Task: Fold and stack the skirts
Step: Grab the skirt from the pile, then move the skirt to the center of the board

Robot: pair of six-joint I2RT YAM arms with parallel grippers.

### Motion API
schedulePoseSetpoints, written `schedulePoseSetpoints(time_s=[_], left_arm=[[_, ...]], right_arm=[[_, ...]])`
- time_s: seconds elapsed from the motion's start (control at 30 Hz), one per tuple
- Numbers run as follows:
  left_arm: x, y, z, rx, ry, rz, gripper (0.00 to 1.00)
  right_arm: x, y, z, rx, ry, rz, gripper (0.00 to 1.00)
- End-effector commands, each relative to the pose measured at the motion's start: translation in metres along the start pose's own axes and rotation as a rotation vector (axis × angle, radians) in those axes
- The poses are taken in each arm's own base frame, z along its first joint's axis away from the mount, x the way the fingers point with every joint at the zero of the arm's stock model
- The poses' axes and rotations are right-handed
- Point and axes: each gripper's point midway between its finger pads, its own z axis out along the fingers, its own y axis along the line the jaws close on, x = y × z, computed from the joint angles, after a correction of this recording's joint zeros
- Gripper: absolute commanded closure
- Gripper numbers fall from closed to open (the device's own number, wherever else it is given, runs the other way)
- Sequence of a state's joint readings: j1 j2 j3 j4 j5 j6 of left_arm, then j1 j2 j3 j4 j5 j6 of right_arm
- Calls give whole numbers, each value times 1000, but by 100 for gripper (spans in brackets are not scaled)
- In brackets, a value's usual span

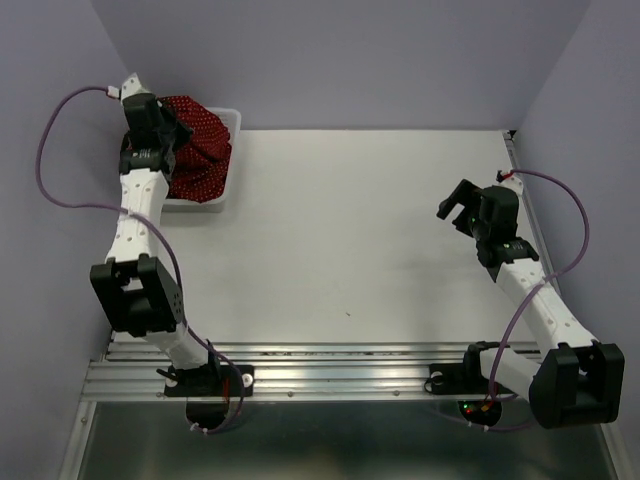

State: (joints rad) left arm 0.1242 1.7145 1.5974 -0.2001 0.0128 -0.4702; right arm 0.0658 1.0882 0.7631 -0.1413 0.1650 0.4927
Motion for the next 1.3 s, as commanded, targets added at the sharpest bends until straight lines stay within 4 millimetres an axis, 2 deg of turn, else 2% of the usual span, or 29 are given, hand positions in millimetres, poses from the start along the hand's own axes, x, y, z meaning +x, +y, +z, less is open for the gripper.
schedulePoseSetpoints(time_s=[0.0, 0.03, 0.07, 0.1, 0.17, 0.2, 0.3, 0.33, 0.4, 0.43, 0.53, 0.63, 0.7, 0.8, 0.83, 0.9, 0.93, 0.97, 1.0, 1.03, 1.07, 1.1, 1.13, 1.17, 1.23, 1.27], left_arm=[[-97, -92, -114, 386, -323, 52, 100], [-110, -110, -131, 475, -380, 75, 100], [-115, -125, -148, 554, -405, 104, 100], [-118, -154, -177, 695, -430, 148, 100], [-118, -181, -206, 823, -440, 195, 100], [-118, -206, -234, 925, -448, 232, 100], [-110, -248, -280, 1076, -474, 298, 100], [-120, -259, -302, 1112, -525, 308, 100], [-126, -274, -328, 1161, -571, 309, 100], [-130, -286, -349, 1219, -598, 308, 100], [-126, -312, -381, 1357, -593, 288, 100], [-123, -336, -394, 1458, -559, 265, 100], [-121, -344, -394, 1496, -533, 259, 100], [-113, -350, -365, 1457, -479, 219, 100], [-98, -348, -336, 1404, -417, 205, 100], [-77, -343, -296, 1317, -355, 177, 100], [-42, -333, -250, 1234, -245, 156, 100], [-22, -326, -224, 1184, -196, 146, 97], [-2, -317, -197, 1119, -144, 125, 71], [42, -300, -151, 1025, -31, 120, 45], [71, -284, -125, 937, 58, 120, 20], [88, -267, -96, 815, 91, 112, 1], [115, -250, -64, 710, 163, 120, 1], [137, -224, -43, 584, 243, 140, 1], [158, -197, -19, 446, 337, 188, 1], [161, -191, -16, 418, 348, 204, 1]], right_arm=[[-18, 4, 1, -8, -66, -6, 0], [-17, 5, 0, -12, -64, -6, 0], [-17, 6, 1, -16, -62, -6, 0], [-16, 6, 1, -20, -58, -7, 0], [-13, 7, 1, -28, -48, -5, 0], [-14, 8, 0, -32, -51, -3, 0], [-16, 9, -3, -39, -61, 1, 0], [-17, 9, -4, -37, -64, 3, 0], [-18, 8, -6, -36, -74, 6, 0], [-21, 7, -8, -34, -85, 8, 0], [-25, 6, -11, -26, -105, 11, 0], [-28, 4, -14, -20, -120, 17, 0], [-29, 2, -15, -8, -129, 16, 0], [-36, -10, -20, 52, -174, 17, 0], [-40, -18, -22, 94, -198, 23, 0], [-44, -26, -28, 128, -224, 29, 0], [-47, -30, -30, 152, -243, 37, 0], [-49, -31, -32, 158, -249, 37, 0], [-50, -32, -34, 161, -254, 38, 0], [-52, -32, -36, 159, -263, 41, 0], [-52, -31, -36, 158, -262, 40, 0], [-51, -31, -35, 157, -254, 37, 0], [-52, -30, -35, 155, -249, 36, 0], [-50, -27, -34, 142, -233, 26, 0], [-45, -18, -29, 99, -195, 10, 0], [-42, -13, -27, 75, -176, 0, 0]])
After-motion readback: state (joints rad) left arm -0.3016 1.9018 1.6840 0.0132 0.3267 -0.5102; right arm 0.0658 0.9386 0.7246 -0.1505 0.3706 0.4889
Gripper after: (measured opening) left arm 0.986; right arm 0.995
